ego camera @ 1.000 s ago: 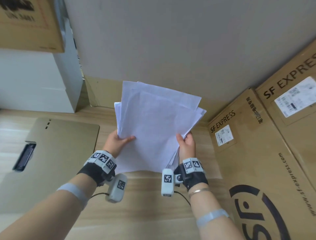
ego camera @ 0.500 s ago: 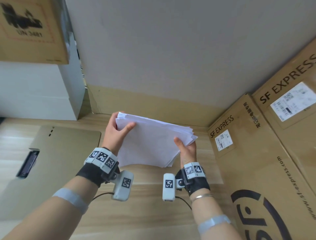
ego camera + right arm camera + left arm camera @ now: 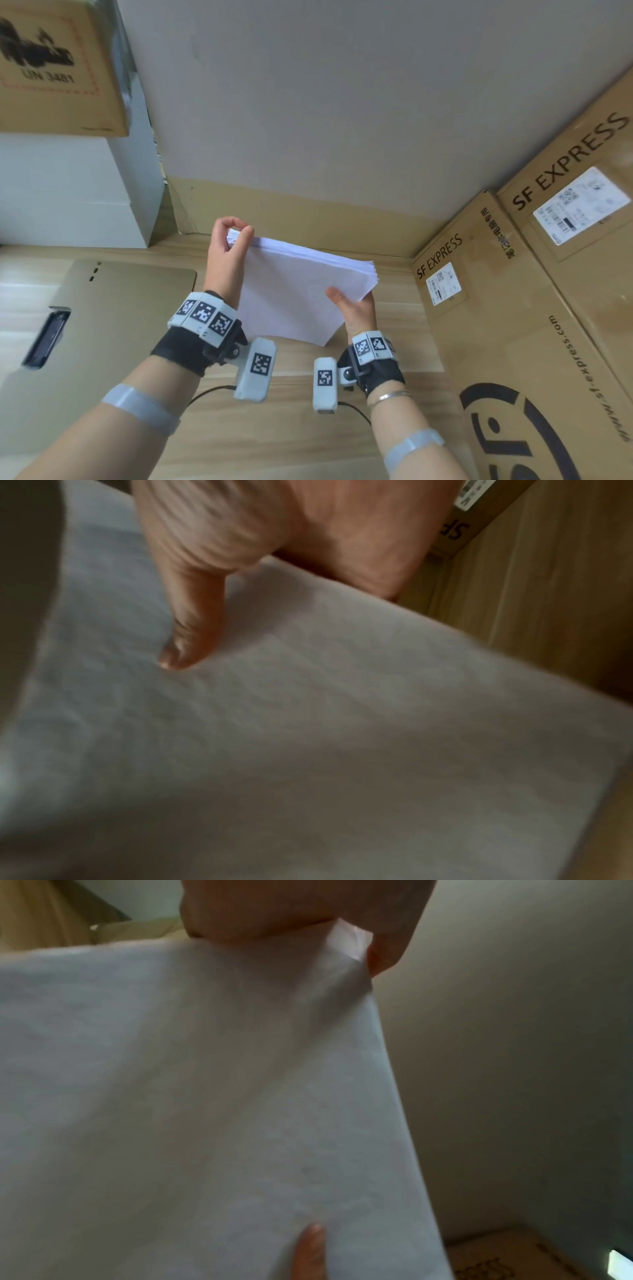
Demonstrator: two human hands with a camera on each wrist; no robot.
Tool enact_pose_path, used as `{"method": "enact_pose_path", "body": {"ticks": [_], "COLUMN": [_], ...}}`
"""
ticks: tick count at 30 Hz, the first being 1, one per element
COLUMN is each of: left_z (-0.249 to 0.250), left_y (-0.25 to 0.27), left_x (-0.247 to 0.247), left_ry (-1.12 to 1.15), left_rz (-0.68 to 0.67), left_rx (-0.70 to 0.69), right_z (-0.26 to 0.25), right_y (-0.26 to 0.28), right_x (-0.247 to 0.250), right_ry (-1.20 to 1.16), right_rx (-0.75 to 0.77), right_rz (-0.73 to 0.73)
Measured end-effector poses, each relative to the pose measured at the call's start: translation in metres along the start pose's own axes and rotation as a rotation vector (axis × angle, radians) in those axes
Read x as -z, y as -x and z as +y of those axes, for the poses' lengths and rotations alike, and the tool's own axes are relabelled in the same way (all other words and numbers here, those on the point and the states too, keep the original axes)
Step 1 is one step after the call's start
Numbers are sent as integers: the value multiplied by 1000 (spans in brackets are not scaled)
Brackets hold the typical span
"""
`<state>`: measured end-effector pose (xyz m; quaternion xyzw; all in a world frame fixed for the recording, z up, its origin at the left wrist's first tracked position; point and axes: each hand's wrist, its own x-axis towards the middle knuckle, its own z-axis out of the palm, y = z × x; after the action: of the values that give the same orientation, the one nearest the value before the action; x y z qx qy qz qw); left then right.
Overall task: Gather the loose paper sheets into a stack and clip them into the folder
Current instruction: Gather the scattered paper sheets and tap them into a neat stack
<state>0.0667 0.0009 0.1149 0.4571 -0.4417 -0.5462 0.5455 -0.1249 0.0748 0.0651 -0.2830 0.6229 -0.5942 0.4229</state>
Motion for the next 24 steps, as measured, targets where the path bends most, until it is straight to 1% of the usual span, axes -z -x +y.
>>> {"method": "enact_pose_path", "body": {"ticks": [3, 4, 6, 7, 9, 11, 12, 14, 16, 18, 19, 20, 22, 23, 24], "left_z": [-11, -17, -29, -35, -44, -48, -49, -49, -47, -46, -46, -47, -50, -51, -52], "left_y": [-1, -3, -7, -8, -11, -12, -13, -14, -13, -11, -9, -9, -10, -11, -11], "left_x": [12, 17, 27, 31, 35, 34, 35, 35, 35, 34, 34, 34, 35, 36, 37], "left_ry": [-138, -155, -128, -115, -150, -175, -176, -166, -163, -154, -145, -132, -99, -92, -83], "left_rz": [-140, -180, -222, -225, -220, -230, -234, -243, -268, -302, -311, -314, -318, -326, -344], "left_rx": [-68, -53, 50, 112, 194, 226, 232, 246, 251, 260, 263, 268, 284, 290, 296], "right_z": [3, 5, 7, 4, -6, -21, -31, -43, -45, -43, -38, -34, -23, -19, -14], "right_y": [9, 10, 12, 15, 14, 12, 11, 5, 1, 0, -3, -3, -9, -12, -13], "right_x": [1, 1, -1, -4, -12, -17, -20, -22, -22, -19, -15, -11, -2, 0, 3], "right_ry": [146, 170, 154, 109, 8, -27, -31, -28, -10, 6, -5, -46, -114, -110, -81], "right_rx": [-116, -131, -128, -99, 36, 195, 243, 253, 232, 246, 265, 278, 268, 253, 213], "right_rz": [-20, -23, -37, -31, 27, 68, 84, 150, 202, 229, 216, 162, -7, -88, -132]}}
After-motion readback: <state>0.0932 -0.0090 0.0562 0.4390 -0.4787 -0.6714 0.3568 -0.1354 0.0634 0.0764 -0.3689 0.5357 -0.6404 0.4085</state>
